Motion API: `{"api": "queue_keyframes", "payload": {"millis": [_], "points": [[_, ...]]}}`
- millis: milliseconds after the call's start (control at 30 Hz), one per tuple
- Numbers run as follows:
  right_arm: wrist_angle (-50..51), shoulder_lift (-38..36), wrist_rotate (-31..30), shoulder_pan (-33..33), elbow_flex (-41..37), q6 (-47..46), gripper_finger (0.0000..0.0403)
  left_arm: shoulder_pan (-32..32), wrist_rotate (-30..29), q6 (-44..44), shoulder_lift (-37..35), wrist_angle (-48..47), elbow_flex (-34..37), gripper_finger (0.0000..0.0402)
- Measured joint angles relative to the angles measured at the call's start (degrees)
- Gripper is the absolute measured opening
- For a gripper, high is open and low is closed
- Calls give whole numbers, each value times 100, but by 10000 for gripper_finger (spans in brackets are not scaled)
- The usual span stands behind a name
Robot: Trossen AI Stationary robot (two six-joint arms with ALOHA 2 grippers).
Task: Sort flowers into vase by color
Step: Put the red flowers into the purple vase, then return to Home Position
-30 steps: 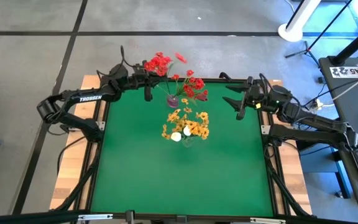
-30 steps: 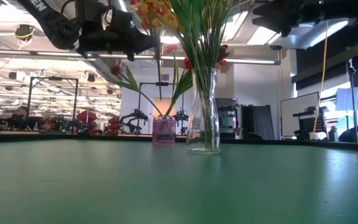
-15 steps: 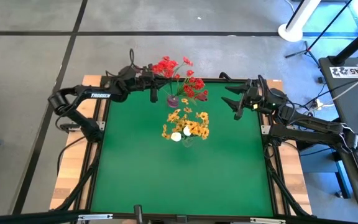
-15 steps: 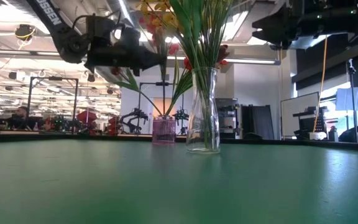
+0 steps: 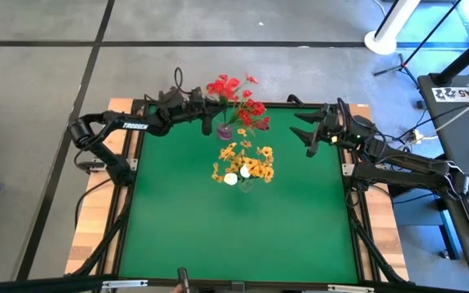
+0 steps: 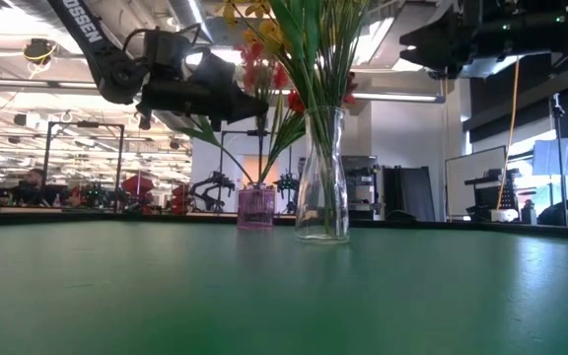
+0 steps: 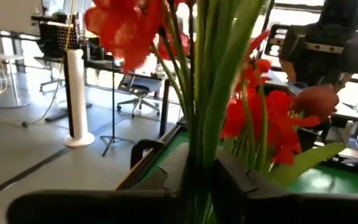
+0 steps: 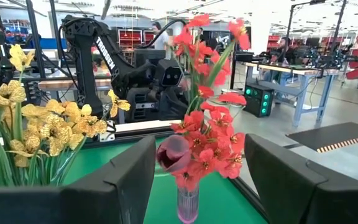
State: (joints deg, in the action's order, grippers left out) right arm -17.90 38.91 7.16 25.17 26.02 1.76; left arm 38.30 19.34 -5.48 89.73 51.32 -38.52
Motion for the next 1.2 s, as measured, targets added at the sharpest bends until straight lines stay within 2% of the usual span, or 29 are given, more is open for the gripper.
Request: {"api": "queue_keyframes", "payload": {"millis": [233,667,967,1200], "points": [[8,93,0,0,0,-139,246,-253,-570,2,0,-419,0,99],[213,150,0,0,0,-299,246,-387,-652,-39,-86,-1097,0,167],[231,150,0,-2,0,-297,246,-387,-671,117,-689,-2272,-4,244],[274,150,-2,-2,0,-272,246,-389,-833,158,-1447,-2990,-4,263]]}}
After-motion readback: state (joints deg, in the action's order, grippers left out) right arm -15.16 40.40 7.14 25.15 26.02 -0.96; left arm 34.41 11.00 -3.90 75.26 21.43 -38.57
